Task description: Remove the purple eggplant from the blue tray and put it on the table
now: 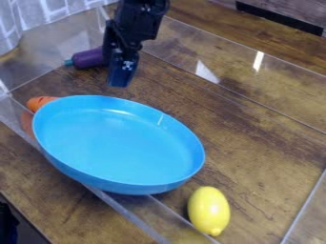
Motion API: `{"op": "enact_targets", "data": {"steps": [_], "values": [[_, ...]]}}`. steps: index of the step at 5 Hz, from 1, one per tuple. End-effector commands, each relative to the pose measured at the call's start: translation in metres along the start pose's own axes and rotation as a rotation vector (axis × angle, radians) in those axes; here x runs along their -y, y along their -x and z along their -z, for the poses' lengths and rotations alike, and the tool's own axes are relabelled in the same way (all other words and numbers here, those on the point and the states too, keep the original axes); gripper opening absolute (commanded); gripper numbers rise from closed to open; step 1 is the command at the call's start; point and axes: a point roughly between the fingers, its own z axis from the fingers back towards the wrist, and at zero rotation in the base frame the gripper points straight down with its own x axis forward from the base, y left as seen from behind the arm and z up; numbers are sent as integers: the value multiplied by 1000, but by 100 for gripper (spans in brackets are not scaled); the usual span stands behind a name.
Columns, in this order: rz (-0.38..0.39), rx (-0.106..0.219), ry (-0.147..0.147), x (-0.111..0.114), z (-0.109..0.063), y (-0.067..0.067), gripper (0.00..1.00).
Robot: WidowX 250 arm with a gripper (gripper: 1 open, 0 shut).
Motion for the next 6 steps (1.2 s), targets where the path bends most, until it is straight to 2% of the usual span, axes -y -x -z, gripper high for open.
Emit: {"op": "enact_targets", "data": {"steps": [1, 2, 3, 4, 6], "values": [[40, 46, -65, -23, -11, 3, 100], [99, 46, -80, -33, -2, 4, 100], [114, 46, -78, -45, 15, 13, 100], [130, 48, -79, -54, 28, 24, 0], [190, 54, -90, -52, 34, 20, 0]]}}
